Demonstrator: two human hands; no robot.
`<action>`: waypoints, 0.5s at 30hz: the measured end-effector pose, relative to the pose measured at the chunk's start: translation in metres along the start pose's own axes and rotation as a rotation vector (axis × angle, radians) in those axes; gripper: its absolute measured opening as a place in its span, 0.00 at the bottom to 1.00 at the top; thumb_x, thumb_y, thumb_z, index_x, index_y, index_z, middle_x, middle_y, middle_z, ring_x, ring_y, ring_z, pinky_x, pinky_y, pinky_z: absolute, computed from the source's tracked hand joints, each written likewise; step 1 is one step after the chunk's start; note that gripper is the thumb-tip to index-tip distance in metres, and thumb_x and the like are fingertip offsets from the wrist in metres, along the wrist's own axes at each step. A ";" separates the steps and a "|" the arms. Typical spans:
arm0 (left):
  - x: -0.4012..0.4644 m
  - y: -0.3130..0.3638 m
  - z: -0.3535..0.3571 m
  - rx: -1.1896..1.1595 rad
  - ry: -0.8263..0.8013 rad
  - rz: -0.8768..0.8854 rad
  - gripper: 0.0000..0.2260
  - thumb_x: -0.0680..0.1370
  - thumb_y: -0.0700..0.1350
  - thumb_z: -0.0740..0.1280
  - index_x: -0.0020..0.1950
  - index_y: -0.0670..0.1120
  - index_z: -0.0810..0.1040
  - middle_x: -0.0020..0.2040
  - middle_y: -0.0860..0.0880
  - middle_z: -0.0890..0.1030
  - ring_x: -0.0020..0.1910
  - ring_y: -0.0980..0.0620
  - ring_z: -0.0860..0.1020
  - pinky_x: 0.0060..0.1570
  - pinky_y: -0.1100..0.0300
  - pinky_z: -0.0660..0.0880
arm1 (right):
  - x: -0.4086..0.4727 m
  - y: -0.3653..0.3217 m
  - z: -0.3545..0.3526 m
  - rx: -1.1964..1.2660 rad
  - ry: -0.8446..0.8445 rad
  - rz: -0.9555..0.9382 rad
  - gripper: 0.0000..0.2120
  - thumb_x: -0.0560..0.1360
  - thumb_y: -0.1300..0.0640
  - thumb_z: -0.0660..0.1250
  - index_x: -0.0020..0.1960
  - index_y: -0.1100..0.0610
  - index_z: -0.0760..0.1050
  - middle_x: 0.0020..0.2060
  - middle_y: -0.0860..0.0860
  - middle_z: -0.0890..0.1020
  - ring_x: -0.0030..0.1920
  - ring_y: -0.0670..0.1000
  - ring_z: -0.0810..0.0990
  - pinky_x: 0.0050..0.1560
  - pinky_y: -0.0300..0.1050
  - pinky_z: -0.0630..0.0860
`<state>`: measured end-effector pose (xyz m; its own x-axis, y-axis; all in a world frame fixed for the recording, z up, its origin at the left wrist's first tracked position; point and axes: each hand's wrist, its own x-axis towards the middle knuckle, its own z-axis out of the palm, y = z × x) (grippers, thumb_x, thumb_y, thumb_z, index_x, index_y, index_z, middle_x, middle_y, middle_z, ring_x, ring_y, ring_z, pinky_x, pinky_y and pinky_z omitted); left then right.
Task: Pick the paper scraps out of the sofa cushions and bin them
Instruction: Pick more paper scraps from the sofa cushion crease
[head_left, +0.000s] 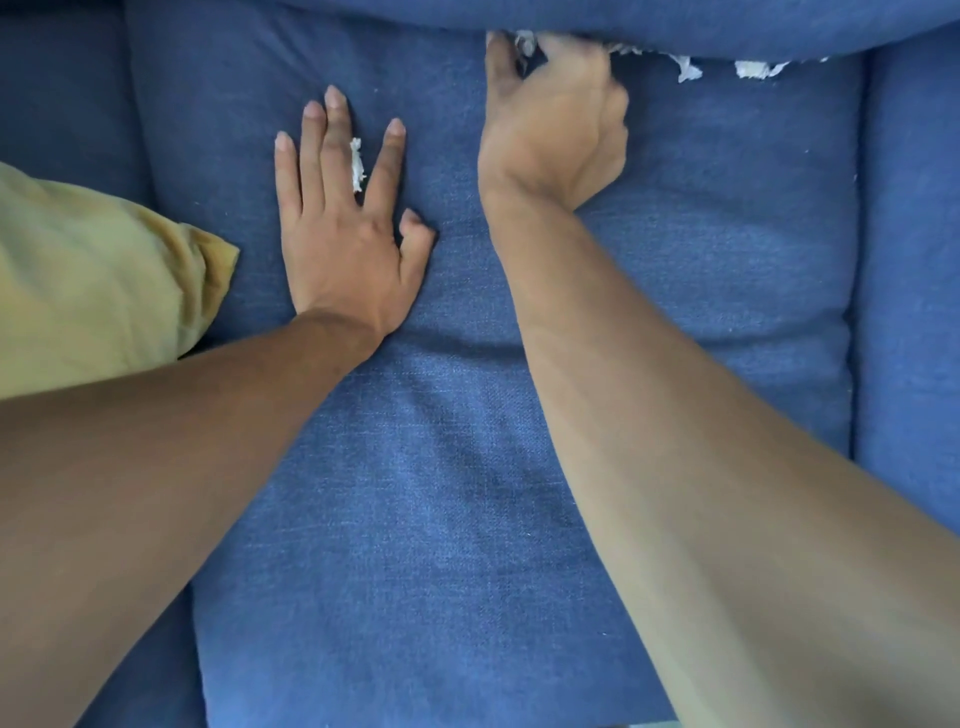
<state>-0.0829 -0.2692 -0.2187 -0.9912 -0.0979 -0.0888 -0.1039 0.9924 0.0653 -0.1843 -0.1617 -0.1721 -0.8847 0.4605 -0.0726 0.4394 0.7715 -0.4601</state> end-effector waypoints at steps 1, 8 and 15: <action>0.000 0.000 0.000 -0.005 0.011 0.000 0.28 0.80 0.53 0.49 0.80 0.49 0.56 0.79 0.35 0.52 0.79 0.37 0.51 0.78 0.41 0.47 | 0.001 0.002 0.002 0.019 0.020 -0.008 0.13 0.75 0.39 0.68 0.42 0.48 0.81 0.40 0.44 0.84 0.41 0.48 0.81 0.37 0.38 0.70; -0.001 -0.002 0.002 -0.047 0.080 -0.004 0.27 0.80 0.52 0.51 0.80 0.49 0.58 0.79 0.36 0.54 0.79 0.38 0.53 0.78 0.41 0.48 | -0.003 0.025 -0.014 0.366 0.177 -0.200 0.06 0.68 0.56 0.72 0.35 0.54 0.76 0.36 0.52 0.80 0.35 0.46 0.70 0.33 0.32 0.64; -0.003 -0.002 -0.002 -0.064 0.171 -0.047 0.26 0.81 0.52 0.51 0.79 0.48 0.60 0.79 0.38 0.57 0.79 0.40 0.56 0.78 0.44 0.49 | 0.001 0.116 -0.039 0.003 0.254 -0.405 0.14 0.75 0.56 0.62 0.57 0.56 0.82 0.57 0.56 0.82 0.57 0.59 0.78 0.59 0.53 0.75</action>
<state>-0.0804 -0.2710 -0.2166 -0.9840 -0.1609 0.0771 -0.1502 0.9803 0.1286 -0.1287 -0.0547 -0.1908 -0.9184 0.2158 0.3317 0.0659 0.9099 -0.4096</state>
